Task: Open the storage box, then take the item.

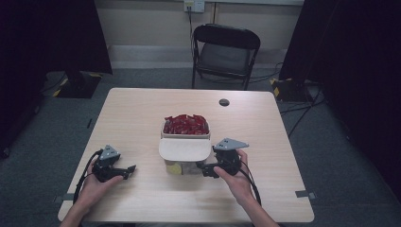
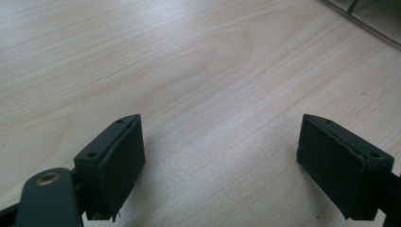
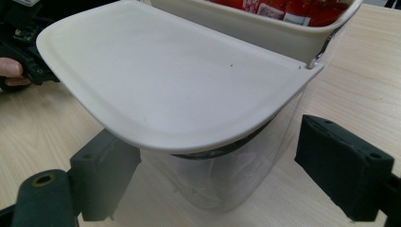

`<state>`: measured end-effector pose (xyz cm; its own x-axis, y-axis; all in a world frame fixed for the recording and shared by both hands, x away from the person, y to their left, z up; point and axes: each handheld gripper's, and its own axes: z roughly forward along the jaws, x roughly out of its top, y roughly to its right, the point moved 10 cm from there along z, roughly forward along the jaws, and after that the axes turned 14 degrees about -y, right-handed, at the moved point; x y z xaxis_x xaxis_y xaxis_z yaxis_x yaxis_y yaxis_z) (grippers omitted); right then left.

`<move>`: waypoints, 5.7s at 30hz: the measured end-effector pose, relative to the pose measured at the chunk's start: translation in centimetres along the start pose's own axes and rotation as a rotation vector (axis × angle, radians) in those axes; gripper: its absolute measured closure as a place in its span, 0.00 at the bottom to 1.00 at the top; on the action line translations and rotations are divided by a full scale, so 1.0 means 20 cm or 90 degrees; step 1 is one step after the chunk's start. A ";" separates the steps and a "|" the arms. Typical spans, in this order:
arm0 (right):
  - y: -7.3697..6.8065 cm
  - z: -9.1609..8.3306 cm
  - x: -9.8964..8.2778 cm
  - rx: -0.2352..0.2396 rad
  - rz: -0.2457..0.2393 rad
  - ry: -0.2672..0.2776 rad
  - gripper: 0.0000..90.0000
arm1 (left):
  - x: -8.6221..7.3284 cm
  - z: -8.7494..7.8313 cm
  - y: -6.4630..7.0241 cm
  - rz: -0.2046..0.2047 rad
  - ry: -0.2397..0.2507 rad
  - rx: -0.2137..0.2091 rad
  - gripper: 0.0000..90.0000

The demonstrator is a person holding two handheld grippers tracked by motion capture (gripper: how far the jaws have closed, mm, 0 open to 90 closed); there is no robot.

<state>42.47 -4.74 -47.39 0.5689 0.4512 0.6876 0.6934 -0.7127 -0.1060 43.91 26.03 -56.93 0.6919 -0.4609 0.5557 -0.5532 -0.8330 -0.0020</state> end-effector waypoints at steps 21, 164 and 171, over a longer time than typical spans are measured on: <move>0.06 -0.02 0.11 0.002 0.005 0.015 0.15 | 0.00 0.00 0.00 0.000 0.000 0.000 0.17; 0.26 0.01 0.36 0.008 0.064 0.062 0.15 | 0.58 -0.40 0.53 0.110 0.147 -0.169 0.31; 0.26 0.01 0.36 0.011 0.063 0.061 0.15 | 0.67 -0.39 0.59 0.128 0.155 -0.178 0.35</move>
<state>50.24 -5.10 -43.06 0.5906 0.3250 0.7386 0.6438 -0.7416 -0.1885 43.03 12.46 -43.12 0.4455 -0.4925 0.7476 -0.7942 -0.6028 0.0762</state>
